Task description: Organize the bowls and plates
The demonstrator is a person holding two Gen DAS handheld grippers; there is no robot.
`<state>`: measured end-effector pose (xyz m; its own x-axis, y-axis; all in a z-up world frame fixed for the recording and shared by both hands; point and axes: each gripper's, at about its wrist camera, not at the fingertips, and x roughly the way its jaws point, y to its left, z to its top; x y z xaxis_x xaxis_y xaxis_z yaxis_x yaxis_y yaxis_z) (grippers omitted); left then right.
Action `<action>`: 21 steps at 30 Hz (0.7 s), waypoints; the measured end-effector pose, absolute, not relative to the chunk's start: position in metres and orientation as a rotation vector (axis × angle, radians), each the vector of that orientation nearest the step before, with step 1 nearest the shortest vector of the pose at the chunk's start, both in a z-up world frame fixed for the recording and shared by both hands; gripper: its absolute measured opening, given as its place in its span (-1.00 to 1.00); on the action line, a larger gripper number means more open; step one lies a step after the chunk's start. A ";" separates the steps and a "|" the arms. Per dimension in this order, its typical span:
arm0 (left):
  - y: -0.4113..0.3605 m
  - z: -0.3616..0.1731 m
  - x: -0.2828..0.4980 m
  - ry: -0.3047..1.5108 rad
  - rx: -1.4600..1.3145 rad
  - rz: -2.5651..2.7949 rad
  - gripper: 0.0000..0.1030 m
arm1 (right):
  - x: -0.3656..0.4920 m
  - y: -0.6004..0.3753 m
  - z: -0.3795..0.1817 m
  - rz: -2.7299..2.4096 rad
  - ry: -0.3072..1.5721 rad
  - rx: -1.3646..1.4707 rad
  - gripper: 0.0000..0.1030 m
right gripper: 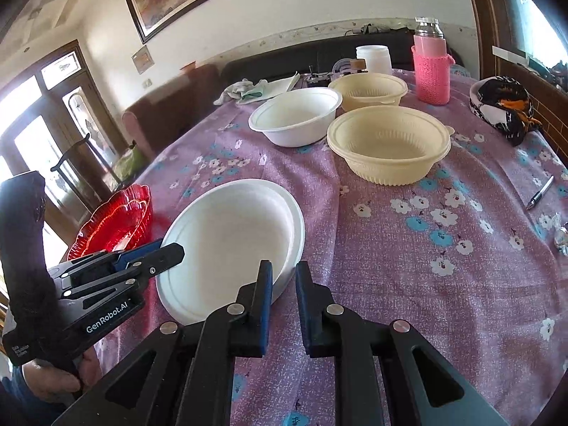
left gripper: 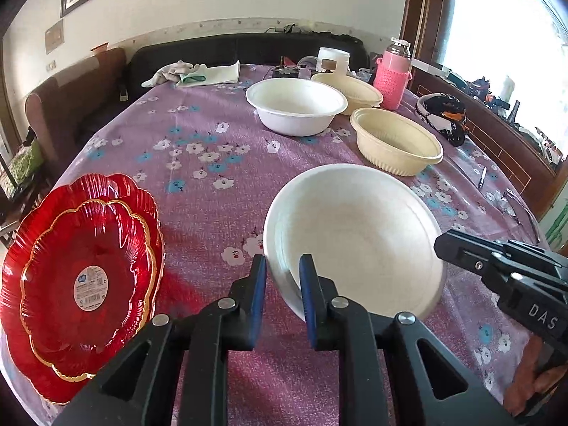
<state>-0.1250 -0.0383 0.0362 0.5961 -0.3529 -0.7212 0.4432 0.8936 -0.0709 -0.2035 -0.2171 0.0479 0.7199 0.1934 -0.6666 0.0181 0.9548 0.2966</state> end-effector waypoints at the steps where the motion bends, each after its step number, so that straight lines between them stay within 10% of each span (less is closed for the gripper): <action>1: -0.037 0.037 -0.125 0.810 0.117 -0.462 -0.64 | -0.204 -0.217 0.049 0.100 0.758 0.295 -0.72; 21: 0.000 0.063 -0.154 0.699 0.099 -0.409 -0.64 | -0.217 -0.181 0.070 0.130 0.687 0.248 -0.72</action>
<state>-0.1537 0.0004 0.0626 0.6900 -0.3325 -0.6429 0.3979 0.9162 -0.0468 -0.2167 -0.1812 0.0701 0.7666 0.1992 -0.6104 -0.0367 0.9627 0.2681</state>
